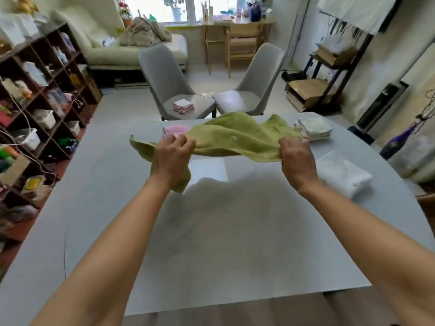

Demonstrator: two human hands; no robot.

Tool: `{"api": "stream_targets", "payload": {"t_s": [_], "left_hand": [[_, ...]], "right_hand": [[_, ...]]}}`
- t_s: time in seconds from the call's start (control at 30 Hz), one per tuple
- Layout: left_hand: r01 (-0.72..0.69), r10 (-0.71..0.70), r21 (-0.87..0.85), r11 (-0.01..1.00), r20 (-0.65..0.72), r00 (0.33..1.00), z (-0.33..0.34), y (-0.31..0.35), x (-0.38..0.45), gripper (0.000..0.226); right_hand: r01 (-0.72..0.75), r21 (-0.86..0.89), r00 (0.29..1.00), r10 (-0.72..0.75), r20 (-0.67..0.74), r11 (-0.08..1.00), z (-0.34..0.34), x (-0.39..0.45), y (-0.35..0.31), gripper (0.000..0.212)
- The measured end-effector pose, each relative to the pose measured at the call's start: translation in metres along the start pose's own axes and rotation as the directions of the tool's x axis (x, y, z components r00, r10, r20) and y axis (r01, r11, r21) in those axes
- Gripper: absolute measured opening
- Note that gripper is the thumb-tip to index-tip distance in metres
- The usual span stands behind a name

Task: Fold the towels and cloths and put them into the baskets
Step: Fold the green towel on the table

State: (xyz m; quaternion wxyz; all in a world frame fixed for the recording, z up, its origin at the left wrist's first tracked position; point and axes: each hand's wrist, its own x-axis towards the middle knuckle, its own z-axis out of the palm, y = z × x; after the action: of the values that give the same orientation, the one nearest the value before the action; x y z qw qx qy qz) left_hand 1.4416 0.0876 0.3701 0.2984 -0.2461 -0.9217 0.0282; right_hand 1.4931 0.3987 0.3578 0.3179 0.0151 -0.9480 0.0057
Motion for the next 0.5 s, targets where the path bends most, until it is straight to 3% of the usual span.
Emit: {"api": "stream_targets", "payload": {"t_s": [0.1,0.17,0.2,0.27,0.37,0.43,0.5], "left_hand": [[-0.084,0.083,0.012,0.996,0.111,0.99,0.035,0.014,-0.036,0.03],[-0.083,0.084,-0.017,0.996,0.292,0.953,0.05,0.031,-0.061,0.026],[-0.048,0.057,-0.032,0.998,0.46,0.886,0.061,0.042,-0.073,0.029],[-0.009,0.051,-0.059,0.998,0.776,0.628,0.075,0.064,-0.099,0.033],[0.074,0.079,-0.1,0.992,0.967,0.241,0.081,0.088,-0.127,0.036],[0.118,0.127,-0.14,0.983,0.986,0.112,0.079,0.094,-0.133,0.033],[0.111,0.155,-0.162,0.981,0.986,0.065,0.076,0.093,-0.13,0.027]], "right_hand": [[0.02,-0.088,0.98,-0.002,0.2,0.996,0.024,-0.041,0.016,0.03],[0.025,-0.082,0.931,0.006,0.365,0.996,0.039,-0.071,0.02,0.023],[0.026,-0.086,0.891,0.016,0.454,0.996,0.048,-0.088,0.022,0.019],[0.03,-0.111,0.757,0.05,0.652,0.993,0.06,-0.12,0.024,0.02],[-0.036,-0.158,0.505,0.155,0.849,0.987,0.068,-0.156,0.021,0.031],[-0.132,-0.178,0.35,0.214,0.912,0.975,0.067,-0.169,0.021,0.027],[-0.185,-0.166,0.253,0.21,0.944,0.969,0.067,-0.178,0.023,0.017]]}}
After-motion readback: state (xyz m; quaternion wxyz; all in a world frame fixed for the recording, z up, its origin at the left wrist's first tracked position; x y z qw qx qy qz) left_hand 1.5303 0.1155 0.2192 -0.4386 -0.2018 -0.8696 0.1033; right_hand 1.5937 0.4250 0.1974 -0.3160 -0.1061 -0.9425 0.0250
